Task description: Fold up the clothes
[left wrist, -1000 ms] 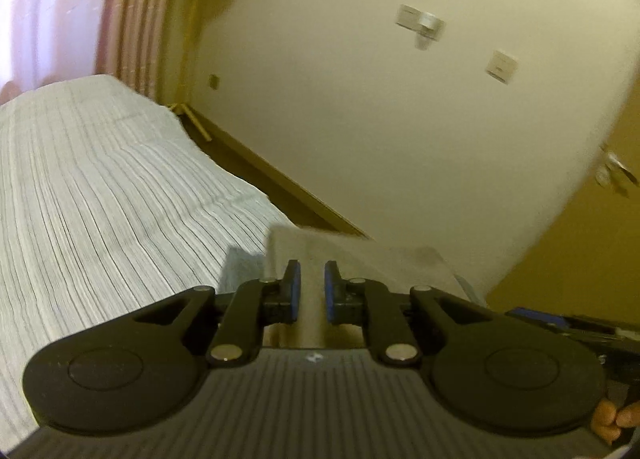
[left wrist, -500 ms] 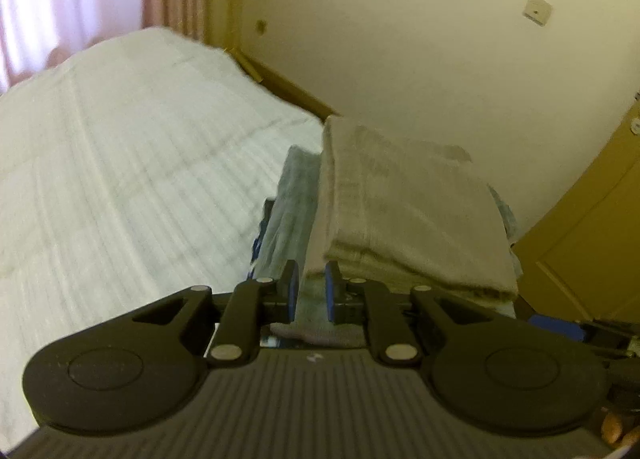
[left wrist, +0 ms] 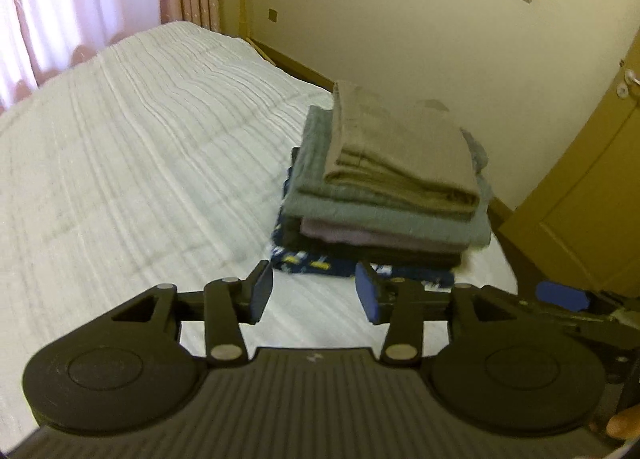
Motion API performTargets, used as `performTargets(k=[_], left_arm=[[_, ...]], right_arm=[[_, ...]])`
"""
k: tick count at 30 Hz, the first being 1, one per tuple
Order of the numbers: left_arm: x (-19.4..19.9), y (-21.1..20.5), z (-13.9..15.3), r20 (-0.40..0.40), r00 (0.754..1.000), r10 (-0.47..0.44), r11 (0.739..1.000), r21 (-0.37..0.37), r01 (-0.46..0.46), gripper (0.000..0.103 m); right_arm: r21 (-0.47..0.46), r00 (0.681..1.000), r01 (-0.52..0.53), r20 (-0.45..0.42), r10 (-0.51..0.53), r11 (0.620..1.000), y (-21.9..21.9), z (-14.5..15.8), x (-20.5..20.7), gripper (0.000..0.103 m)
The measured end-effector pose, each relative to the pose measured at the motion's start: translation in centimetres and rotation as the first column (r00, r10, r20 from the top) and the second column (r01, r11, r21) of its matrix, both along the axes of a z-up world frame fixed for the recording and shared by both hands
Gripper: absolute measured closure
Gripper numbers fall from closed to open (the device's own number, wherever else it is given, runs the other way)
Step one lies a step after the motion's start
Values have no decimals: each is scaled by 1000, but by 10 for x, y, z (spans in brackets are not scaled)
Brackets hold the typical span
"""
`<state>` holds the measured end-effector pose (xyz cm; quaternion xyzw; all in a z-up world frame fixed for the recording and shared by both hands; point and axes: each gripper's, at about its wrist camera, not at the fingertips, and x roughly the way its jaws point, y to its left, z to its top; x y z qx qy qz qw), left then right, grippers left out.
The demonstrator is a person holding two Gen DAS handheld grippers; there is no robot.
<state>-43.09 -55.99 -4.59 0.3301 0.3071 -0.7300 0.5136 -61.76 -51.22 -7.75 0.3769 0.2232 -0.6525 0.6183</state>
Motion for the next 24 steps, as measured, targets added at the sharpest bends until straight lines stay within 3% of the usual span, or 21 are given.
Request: performTargets(k=[13, 18, 24], left_arm=[[43, 105, 17, 37, 995, -95, 991, -92, 98, 43], [45, 132, 20, 51, 990, -134, 984, -115, 139, 43], [52, 150, 23, 45, 989, -139, 983, -115, 144, 43]], right_arm=[[-67, 985, 175, 6, -175, 982, 122, 28, 45, 23], [-94, 979, 193, -42, -198, 977, 154, 36, 63, 23], [-130, 974, 217, -30, -223, 967, 177, 44, 71, 23]])
